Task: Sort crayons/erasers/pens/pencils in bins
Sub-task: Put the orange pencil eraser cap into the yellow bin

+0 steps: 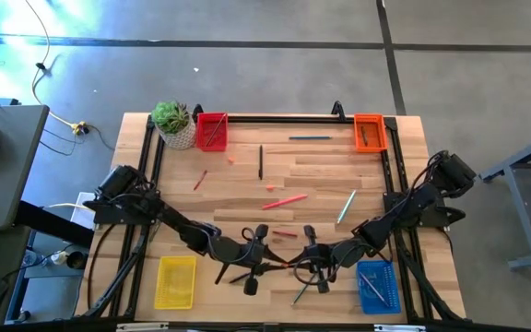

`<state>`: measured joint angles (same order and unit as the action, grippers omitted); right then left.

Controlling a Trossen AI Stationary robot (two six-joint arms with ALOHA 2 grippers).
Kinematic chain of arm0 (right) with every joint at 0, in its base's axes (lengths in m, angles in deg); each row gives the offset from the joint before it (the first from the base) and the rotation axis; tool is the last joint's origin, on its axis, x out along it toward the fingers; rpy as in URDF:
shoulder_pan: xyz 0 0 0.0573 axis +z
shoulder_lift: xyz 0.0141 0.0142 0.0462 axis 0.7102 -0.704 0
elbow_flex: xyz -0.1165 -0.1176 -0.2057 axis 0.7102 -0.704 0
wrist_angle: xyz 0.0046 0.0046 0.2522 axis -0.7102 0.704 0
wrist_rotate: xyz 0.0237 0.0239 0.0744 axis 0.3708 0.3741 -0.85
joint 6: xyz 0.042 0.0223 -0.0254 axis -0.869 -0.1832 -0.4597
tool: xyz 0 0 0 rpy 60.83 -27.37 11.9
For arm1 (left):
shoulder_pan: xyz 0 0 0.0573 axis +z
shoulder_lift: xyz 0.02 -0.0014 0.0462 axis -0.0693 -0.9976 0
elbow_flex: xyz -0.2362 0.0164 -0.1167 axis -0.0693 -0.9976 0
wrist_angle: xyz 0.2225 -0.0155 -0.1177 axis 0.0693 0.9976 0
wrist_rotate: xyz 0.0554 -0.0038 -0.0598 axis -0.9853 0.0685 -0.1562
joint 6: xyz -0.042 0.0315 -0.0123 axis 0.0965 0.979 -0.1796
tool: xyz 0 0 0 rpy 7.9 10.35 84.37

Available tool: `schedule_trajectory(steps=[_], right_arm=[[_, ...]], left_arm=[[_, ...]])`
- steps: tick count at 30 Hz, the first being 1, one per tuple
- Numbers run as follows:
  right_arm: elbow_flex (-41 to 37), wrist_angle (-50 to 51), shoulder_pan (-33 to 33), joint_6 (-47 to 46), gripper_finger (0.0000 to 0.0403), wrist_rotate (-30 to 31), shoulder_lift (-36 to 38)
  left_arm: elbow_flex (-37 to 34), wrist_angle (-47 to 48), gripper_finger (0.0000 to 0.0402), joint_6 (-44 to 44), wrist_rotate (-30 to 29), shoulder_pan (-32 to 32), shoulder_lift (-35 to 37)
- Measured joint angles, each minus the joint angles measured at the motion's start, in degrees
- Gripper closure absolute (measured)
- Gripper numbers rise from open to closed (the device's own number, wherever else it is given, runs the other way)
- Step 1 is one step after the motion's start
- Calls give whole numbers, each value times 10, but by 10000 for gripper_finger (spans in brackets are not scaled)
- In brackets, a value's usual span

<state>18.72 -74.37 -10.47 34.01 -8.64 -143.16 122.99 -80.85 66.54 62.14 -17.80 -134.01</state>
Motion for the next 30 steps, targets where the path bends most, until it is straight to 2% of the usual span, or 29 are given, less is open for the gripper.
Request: schedule_trajectory(steps=[3, 7, 12, 16, 19, 23, 30], right_arm=[[0, 0, 0, 10, 397, 0, 0], [0, 1, 0, 22, 379, 5, 0], [0, -7, 0, 30, 334, 38, 1], [0, -4, -1, 30, 296, 56, 1], [0, -1, 0, 30, 272, 64, 1], [0, 8, 0, 41, 251, 63, 1], [0, 18, 0, 49, 260, 62, 1]], left_arm=[[0, 4, 390, 6, 0, 0, 0], [1, 14, 397, 11, 0, 0, 1], [1, 70, 400, 25, -16, 0, 16], [4, 137, 401, 26, -41, -5, 64], [4, 218, 401, 15, -45, -12, 109], [4, 367, 401, -43, -57, -34, 183], [4, 649, 401, -235, -63, -92, 268]])
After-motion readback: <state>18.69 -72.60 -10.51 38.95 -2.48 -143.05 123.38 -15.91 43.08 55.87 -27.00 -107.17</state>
